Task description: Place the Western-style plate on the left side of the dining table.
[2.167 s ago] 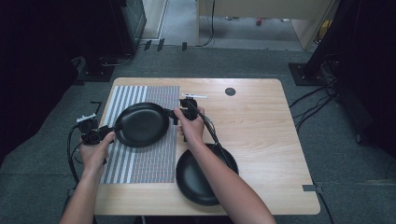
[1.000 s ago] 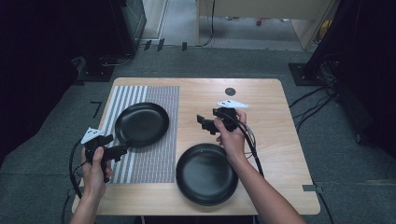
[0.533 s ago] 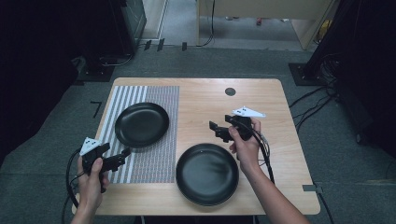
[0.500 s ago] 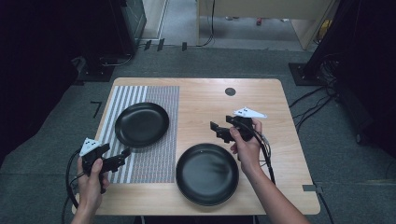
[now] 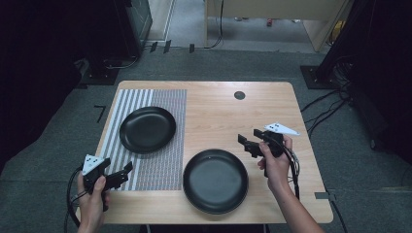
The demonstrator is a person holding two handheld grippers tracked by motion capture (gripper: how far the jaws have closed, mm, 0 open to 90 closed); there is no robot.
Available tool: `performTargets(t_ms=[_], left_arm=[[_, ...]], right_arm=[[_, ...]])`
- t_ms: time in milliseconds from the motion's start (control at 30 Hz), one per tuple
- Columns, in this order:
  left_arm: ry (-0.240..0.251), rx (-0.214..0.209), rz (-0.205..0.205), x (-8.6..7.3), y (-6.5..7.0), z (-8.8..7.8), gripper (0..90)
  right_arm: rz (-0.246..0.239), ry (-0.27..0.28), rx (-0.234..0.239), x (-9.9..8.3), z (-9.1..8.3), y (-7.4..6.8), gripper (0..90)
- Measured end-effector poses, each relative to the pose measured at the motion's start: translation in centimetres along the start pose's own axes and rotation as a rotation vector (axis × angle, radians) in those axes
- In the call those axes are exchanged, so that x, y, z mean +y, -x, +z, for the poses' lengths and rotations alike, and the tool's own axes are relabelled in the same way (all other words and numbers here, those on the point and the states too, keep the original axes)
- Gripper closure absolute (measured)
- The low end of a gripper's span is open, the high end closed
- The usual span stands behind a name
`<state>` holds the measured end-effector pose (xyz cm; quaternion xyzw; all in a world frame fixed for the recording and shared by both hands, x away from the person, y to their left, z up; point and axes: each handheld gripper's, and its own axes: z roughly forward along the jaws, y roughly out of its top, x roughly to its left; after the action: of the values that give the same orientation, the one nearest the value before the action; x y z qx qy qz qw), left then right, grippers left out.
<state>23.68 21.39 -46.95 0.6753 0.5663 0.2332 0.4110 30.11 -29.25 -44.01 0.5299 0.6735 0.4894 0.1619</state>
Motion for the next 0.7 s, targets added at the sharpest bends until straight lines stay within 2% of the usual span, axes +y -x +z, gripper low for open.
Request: performTargets(t_ms=[133,300,700], left_arm=[[-0.006,0.028,0.022,-0.7,-0.3,-0.1,12.3],[-0.017,0.051,0.038,-1.7,-0.9,-0.1,12.3],[-0.041,0.122,0.044,-3.4,-2.9,-0.7,12.3]], right_arm=[[0.03,0.002,-0.007,-0.8,-0.9,1.1,25.0],[0.039,0.005,-0.024,-1.6,-2.0,2.0,25.0],[0.067,0.002,-0.08,-3.7,-4.5,4.7,25.0]])
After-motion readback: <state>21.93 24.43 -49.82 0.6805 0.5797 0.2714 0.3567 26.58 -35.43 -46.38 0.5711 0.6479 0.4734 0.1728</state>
